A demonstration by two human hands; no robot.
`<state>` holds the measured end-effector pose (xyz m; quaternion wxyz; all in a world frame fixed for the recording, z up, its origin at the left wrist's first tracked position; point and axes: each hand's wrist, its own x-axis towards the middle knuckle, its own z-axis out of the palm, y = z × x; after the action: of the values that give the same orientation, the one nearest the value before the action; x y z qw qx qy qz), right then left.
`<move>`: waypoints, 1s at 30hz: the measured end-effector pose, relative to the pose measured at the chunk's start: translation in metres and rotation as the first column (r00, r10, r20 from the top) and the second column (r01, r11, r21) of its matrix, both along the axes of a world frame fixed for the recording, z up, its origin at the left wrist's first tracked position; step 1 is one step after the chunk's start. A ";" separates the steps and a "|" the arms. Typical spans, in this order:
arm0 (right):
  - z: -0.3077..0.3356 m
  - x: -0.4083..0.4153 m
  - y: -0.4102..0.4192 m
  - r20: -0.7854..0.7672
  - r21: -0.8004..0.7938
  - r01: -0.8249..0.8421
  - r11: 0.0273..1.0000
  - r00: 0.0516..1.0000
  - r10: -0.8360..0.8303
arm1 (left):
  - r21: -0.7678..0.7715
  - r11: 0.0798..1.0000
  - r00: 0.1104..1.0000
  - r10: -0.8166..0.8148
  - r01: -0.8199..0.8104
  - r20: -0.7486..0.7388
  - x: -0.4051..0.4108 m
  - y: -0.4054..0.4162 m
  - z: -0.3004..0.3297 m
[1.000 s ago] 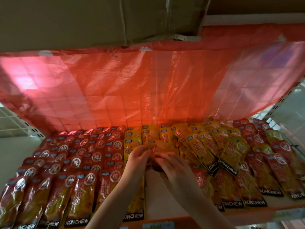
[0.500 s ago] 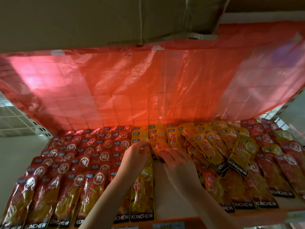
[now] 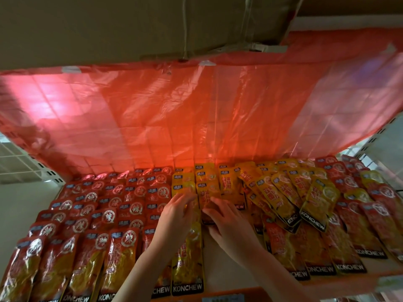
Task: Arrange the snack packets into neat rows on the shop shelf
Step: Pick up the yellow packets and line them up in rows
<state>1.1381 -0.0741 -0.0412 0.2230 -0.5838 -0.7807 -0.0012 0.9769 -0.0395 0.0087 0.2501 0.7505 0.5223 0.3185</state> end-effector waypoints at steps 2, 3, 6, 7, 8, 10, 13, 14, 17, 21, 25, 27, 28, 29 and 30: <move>0.001 0.000 0.001 -0.007 0.012 0.000 1.000 1.000 0.001 | 0.007 1.000 1.000 -0.004 0.004 -0.006 0.000 -0.002 -0.001; 0.002 -0.001 0.001 -0.009 0.023 0.008 1.000 1.000 -0.007 | 0.011 1.000 1.000 -0.010 0.010 -0.010 0.000 -0.002 -0.002; 0.006 -0.003 0.005 -0.021 0.060 0.054 0.997 0.998 -0.052 | 0.022 1.000 1.000 -0.014 0.015 -0.010 0.001 -0.003 -0.002; 0.006 -0.004 0.006 -0.026 0.069 0.070 0.995 0.997 -0.068 | 0.023 1.000 1.000 -0.014 0.014 -0.007 0.001 -0.003 -0.002; 0.005 -0.004 0.007 -0.034 0.071 0.078 0.994 0.997 -0.075 | 0.023 1.000 1.000 -0.015 0.015 -0.003 0.001 -0.004 -0.001; 0.002 -0.004 0.008 -0.045 0.055 0.058 0.997 0.997 -0.056 | 0.025 0.999 1.000 -0.021 0.021 0.003 0.001 -0.004 -0.001; -0.002 -0.002 0.006 -0.031 0.030 -0.005 1.000 0.999 0.006 | 0.036 0.999 1.000 -0.028 0.028 -0.012 0.001 -0.005 -0.001; -0.002 -0.001 0.006 -0.035 0.025 -0.017 1.000 0.999 0.018 | 0.040 0.999 0.999 -0.029 0.029 -0.015 0.002 -0.005 -0.001; 0.001 0.001 0.003 -0.079 0.042 -0.020 0.999 0.997 0.024 | 0.045 0.998 0.999 -0.036 0.037 -0.025 0.008 -0.006 0.001; 0.012 0.009 -0.003 -0.141 0.088 0.027 0.996 0.990 -0.015 | 0.081 0.994 0.996 -0.065 0.070 -0.063 0.022 -0.009 0.002; 0.029 0.029 -0.013 -0.177 0.127 0.125 0.984 0.979 -0.102 | 0.015 0.994 0.993 -0.107 0.108 -0.042 0.040 -0.015 0.001; 0.034 0.043 -0.018 -0.176 0.158 0.204 0.966 0.969 -0.176 | -0.004 0.991 0.990 -0.135 0.135 -0.032 0.050 -0.017 -0.001; 0.035 0.049 -0.020 -0.175 0.154 0.250 0.956 0.959 -0.223 | -0.011 0.990 0.989 -0.142 0.141 -0.034 0.055 -0.018 -0.002; 0.036 0.056 -0.022 -0.171 0.140 0.296 0.945 0.947 -0.272 | -0.017 0.990 0.989 -0.142 0.141 -0.035 0.060 -0.019 -0.003; 0.035 0.063 -0.024 -0.158 0.121 0.340 0.933 0.934 -0.320 | -0.027 0.989 0.989 -0.145 0.144 -0.032 0.065 -0.021 -0.003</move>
<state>1.2008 -0.0981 -0.0057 0.3145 -0.6875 -0.6522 -0.0564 1.0422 -0.0601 0.0052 0.2728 0.7884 0.4747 0.2806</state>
